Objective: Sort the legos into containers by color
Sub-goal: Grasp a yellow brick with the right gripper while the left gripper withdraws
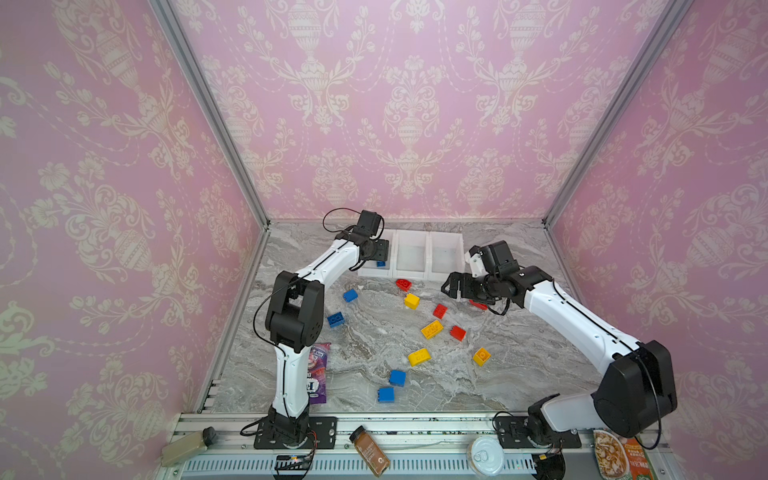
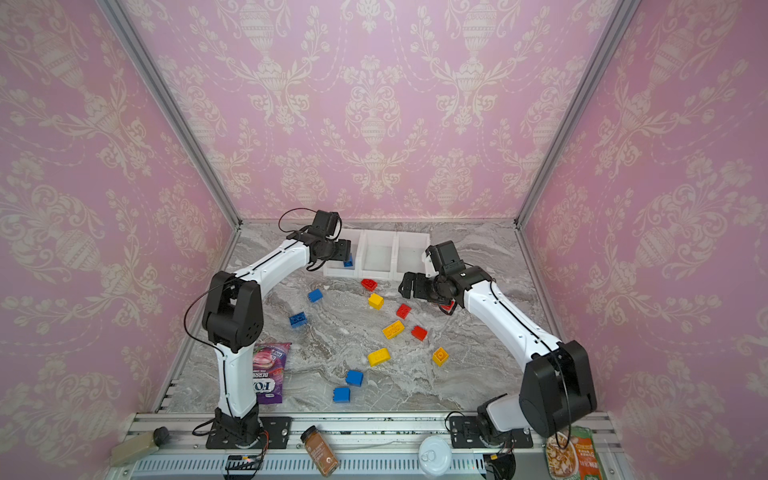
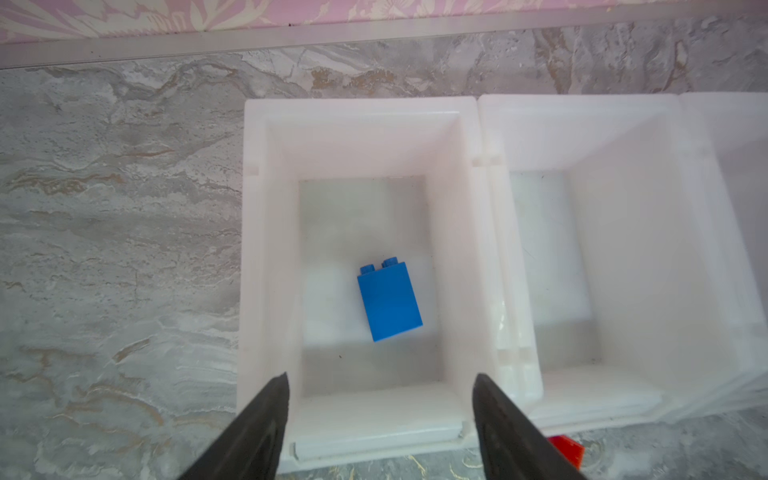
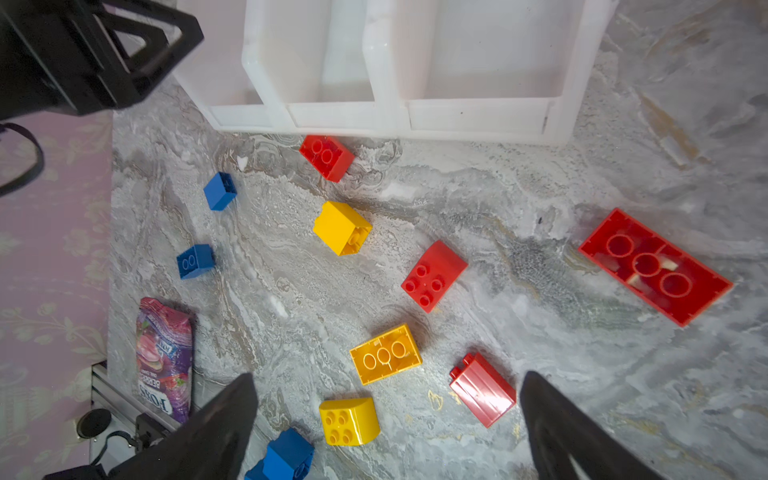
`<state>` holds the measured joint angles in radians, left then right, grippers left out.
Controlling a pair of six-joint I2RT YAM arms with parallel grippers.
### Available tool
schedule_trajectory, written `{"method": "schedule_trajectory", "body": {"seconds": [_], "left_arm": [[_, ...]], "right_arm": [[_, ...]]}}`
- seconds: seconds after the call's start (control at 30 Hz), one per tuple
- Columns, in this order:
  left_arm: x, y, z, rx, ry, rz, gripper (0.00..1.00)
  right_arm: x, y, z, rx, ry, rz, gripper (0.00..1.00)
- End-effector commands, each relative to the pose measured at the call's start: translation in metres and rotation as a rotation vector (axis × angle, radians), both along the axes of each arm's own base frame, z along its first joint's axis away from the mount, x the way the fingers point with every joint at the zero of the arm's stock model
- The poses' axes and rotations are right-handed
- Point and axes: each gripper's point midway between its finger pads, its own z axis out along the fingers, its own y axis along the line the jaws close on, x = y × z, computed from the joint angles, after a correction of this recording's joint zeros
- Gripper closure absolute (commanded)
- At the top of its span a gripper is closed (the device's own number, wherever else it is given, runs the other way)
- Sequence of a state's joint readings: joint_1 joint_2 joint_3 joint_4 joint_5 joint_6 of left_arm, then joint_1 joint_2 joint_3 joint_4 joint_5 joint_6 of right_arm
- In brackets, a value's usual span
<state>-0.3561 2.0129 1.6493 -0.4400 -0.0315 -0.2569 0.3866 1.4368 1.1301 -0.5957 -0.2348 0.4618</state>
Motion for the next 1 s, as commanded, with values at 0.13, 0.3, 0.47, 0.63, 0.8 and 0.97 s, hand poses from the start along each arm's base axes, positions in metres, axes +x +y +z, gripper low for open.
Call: {"method": "schedule_trajectory", "body": {"seconds": [0.13,0.3,0.47,0.63,0.8,0.97], "left_arm": [[-0.033,0.005,0.039,-0.130,-0.081,0.027,0.22],[-0.053,0.012,0.048,-0.145,-0.092,0.032,0.19],[-0.063,0.016,0.057,-0.147,-0.105,0.033,0.15],[-0.069,0.017,0.058,-0.155,-0.106,0.034,0.11],[-0.071,0.018,0.055,-0.157,-0.100,0.033,0.10],[-0.073,0.021,0.058,-0.151,-0.111,0.034,0.09]], "right_arm": [[-0.018,0.020,-0.027,-0.163,0.084,0.144,0.03],[-0.033,0.037,-0.047,-0.191,0.195,0.119,0.05],[-0.049,0.054,-0.067,-0.170,0.293,-0.007,0.05],[-0.059,0.059,-0.088,-0.083,0.345,-0.250,0.06],[-0.058,0.054,-0.103,-0.084,0.428,-0.457,0.06],[-0.044,0.055,-0.096,-0.021,0.373,-0.612,0.07]]}}
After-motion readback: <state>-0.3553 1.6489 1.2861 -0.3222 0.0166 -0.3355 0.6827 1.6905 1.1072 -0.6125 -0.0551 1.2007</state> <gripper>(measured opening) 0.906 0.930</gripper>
